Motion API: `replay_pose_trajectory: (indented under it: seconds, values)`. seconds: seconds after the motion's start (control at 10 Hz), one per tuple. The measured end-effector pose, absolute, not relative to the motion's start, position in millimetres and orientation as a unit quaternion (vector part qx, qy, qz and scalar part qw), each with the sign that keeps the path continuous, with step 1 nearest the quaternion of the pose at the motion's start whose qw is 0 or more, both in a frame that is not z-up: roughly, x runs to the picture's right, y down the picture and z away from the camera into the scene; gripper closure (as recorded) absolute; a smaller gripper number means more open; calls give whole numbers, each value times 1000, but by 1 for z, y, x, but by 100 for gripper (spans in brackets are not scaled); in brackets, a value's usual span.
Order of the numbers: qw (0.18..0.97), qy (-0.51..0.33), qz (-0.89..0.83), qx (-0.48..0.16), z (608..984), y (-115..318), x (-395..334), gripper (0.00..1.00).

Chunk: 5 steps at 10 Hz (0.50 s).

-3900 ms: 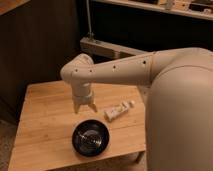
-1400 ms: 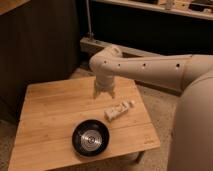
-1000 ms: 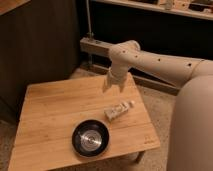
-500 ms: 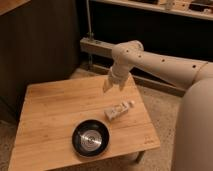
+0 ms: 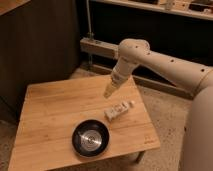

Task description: Place the bottle in the ceramic bowl

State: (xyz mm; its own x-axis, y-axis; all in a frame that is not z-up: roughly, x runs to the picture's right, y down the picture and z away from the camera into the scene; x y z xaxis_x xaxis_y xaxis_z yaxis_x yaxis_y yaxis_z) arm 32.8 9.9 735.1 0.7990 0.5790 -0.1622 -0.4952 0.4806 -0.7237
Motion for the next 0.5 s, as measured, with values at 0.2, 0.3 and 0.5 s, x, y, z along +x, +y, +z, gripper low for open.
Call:
replay_pose_trajectory:
  seconds: [0.2, 0.3, 0.5]
  values:
    - [875, -82, 227, -419, 733, 15, 32, 35]
    - [885, -89, 193, -414, 733, 17, 32, 35]
    - [889, -93, 177, -412, 733, 18, 32, 35]
